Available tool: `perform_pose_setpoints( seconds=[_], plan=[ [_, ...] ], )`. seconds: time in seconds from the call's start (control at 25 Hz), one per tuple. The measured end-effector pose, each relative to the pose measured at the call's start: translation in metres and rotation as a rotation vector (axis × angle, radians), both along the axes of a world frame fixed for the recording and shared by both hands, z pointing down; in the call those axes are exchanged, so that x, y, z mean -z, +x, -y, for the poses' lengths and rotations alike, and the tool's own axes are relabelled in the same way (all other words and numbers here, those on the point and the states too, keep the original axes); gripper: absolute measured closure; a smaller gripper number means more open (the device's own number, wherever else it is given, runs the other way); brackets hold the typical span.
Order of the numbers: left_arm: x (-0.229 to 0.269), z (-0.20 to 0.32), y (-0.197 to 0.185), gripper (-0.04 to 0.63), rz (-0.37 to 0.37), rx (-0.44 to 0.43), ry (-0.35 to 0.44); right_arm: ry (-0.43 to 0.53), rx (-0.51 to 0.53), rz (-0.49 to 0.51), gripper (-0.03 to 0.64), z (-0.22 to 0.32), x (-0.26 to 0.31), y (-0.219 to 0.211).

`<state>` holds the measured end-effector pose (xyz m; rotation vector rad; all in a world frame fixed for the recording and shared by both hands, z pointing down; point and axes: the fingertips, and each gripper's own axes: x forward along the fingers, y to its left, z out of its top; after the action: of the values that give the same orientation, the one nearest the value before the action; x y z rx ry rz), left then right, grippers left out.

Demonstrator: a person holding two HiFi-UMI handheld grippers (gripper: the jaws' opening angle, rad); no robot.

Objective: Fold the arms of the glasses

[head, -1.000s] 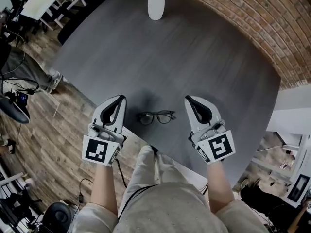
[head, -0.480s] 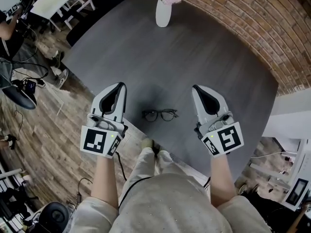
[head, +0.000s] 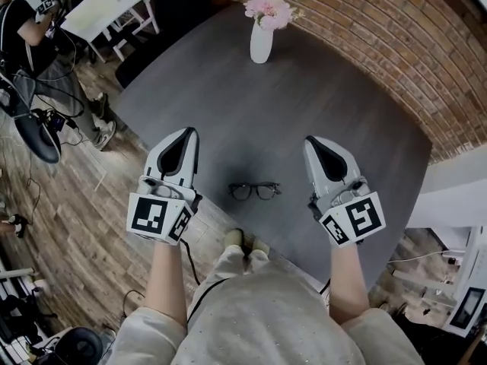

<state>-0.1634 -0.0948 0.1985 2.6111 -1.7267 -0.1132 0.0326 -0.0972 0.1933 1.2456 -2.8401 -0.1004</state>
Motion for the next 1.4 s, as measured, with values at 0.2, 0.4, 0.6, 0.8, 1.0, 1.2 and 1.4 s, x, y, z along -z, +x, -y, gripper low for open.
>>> perform_pose_setpoints(
  seconds=[0.2, 0.4, 0.6, 0.8, 1.0, 1.2, 1.4],
  plan=[
    [0.012, 0.0, 0.002, 0.597, 0.004, 0.005, 0.023, 0.021, 0.004, 0.01, 0.618, -0.001, 0.014, 0.004],
    [0.026, 0.0, 0.001, 0.597, 0.001, 0.011, 0.026, 0.04, 0.0, 0.022, 0.618, 0.0, 0.028, 0.006],
    [0.03, 0.0, -0.004, 0.597, 0.002, 0.017, 0.037, 0.051, -0.004, 0.025, 0.618, -0.001, 0.036, 0.006],
    [0.035, -0.004, -0.003, 0.597, 0.008, 0.019, 0.046, 0.061, -0.003, 0.023, 0.618, -0.001, 0.041, 0.009],
    [0.04, -0.006, -0.003, 0.597, 0.003, 0.022, 0.058, 0.074, -0.002, 0.024, 0.618, 0.002, 0.049, 0.014],
    [0.039, -0.007, -0.005, 0.597, 0.0, 0.025, 0.044, 0.072, -0.003, 0.023, 0.618, 0.002, 0.048, 0.012],
    [0.033, -0.006, -0.006, 0.597, -0.003, 0.029, 0.039, 0.056, -0.009, 0.019, 0.618, 0.005, 0.042, 0.016]
  ],
)
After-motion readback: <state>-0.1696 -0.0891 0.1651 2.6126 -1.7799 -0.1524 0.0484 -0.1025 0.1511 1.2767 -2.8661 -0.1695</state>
